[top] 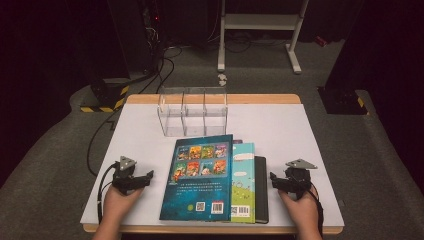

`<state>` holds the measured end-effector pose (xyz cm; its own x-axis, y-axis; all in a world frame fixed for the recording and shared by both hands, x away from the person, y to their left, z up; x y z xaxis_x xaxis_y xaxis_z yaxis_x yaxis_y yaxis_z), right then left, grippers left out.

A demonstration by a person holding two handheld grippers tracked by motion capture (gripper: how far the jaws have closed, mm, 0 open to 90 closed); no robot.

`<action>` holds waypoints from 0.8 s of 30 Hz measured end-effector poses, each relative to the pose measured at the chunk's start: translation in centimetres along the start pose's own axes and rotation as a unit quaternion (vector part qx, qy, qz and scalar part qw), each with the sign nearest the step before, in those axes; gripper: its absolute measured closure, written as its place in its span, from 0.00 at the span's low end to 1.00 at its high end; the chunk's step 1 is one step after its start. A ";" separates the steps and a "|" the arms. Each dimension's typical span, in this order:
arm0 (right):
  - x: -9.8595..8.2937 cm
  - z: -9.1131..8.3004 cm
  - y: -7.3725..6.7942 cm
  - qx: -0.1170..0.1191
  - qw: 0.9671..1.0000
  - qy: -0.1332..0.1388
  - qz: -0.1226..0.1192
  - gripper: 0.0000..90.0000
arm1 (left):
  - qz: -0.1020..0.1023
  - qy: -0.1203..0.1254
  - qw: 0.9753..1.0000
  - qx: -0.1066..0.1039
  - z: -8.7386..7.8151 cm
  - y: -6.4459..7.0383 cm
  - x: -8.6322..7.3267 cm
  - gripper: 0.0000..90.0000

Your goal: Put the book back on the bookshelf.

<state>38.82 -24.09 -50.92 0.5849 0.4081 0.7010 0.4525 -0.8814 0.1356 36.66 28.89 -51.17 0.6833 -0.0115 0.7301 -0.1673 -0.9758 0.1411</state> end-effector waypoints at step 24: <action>0.0 0.1 -0.1 0.011 1.000 -0.005 -0.007 0.13 | 0.002 0.002 1.000 0.005 0.0 0.1 0.0 0.25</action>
<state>38.87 -23.99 -50.95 0.5847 0.4226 0.6925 0.4753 -0.8702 0.1297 36.58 28.80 -51.16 0.6803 -0.0151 0.7327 -0.1624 -0.9780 0.1306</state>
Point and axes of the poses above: each handheld gripper's, and its own axes: z roughly forward along the jaws, x roughly out of its top, y roughly to its right, the point moved 2 cm from there along z, roughly forward along the jaws, and after that the axes turned 10 degrees about -z, right-handed, at the moved point
